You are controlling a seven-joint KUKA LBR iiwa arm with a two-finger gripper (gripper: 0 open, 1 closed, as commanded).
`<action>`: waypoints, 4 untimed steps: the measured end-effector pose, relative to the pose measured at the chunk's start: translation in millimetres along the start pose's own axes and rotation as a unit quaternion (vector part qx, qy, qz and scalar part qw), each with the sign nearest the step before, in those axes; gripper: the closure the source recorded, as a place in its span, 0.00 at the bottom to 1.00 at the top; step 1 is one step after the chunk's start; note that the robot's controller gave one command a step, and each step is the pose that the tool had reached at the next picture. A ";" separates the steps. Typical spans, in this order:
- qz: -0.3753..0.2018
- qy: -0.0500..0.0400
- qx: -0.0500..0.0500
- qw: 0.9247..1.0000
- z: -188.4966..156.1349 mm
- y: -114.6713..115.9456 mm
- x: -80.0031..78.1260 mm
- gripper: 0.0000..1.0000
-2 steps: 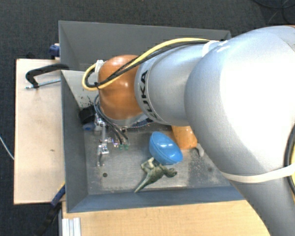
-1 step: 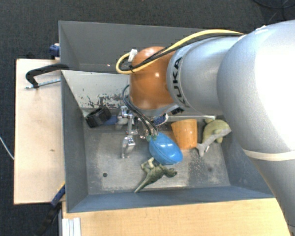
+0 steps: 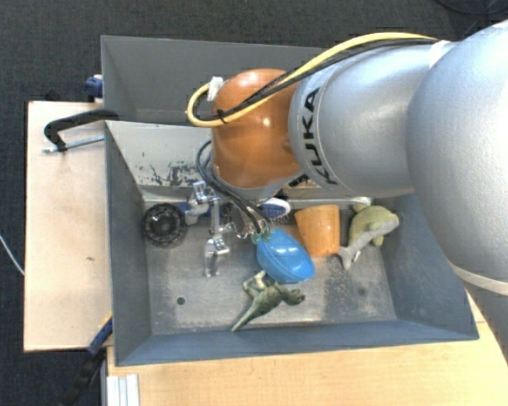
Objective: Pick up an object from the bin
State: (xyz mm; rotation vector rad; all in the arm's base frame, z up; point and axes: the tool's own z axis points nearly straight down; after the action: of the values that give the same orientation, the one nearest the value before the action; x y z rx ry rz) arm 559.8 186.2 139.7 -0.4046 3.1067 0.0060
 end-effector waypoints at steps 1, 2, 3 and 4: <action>-0.108 0.002 -0.001 0.994 68.6 18.7 -37.6 0.00; -0.035 0.000 -0.003 0.999 65.4 -53.4 -23.4 0.00; 0.010 0.005 -0.003 1.000 63.3 -98.5 -10.7 0.00; -0.015 0.004 0.002 1.000 32.5 -133.1 56.1 0.00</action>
Offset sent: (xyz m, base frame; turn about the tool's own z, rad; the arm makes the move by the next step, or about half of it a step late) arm 0.0315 0.0247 -0.0697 -0.2147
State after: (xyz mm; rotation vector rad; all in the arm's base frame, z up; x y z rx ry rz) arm 539.9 43.3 106.3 -0.4534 3.1065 -0.0018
